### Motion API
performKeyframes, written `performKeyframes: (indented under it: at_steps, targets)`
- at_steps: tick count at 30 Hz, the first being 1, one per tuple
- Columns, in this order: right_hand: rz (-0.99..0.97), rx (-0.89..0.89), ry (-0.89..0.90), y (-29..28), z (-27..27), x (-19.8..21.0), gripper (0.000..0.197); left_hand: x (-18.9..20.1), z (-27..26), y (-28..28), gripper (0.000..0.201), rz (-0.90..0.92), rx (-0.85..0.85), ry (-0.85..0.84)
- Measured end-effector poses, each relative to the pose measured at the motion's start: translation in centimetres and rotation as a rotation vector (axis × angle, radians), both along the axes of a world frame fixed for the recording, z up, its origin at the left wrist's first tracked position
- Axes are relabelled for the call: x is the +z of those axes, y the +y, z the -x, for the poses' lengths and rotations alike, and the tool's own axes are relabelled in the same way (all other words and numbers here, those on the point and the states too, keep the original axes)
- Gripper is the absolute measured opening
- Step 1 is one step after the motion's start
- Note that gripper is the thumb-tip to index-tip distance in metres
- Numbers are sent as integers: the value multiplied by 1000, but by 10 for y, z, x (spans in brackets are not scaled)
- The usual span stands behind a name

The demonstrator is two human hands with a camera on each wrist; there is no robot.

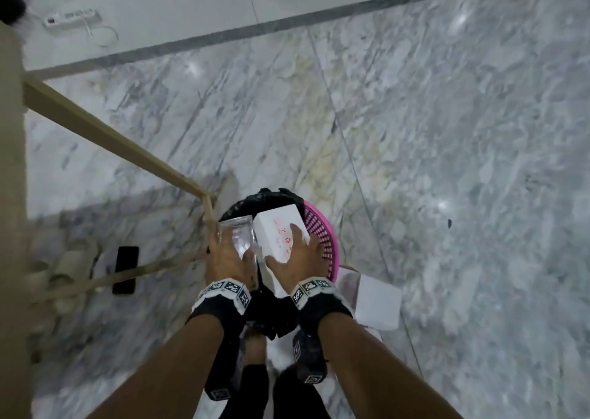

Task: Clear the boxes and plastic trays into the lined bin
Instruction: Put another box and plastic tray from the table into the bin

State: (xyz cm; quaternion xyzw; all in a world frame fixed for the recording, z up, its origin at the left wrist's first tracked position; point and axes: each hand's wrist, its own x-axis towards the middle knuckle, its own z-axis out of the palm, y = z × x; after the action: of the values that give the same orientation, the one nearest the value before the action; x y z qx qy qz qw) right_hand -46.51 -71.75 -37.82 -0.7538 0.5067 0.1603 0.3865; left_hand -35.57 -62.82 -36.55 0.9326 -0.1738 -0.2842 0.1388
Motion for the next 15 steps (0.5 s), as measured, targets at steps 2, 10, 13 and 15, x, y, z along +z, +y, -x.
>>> performKeyframes:
  at_steps: [2,10,13,15]
  targets:
    - [-74,74,13,7,-2,-33,82,-29,3,8,61,-84,-73,77]
    - [1,229,-42,23,12,-63,48,-52,10,28,58,-214,-167,176]
    - [59,246,-47,14,17,-40,45,-28,15,20,45,-182,-163,106]
    - [68,230,-55,7,20,-18,46,-6,18,13,41,-156,-164,55]
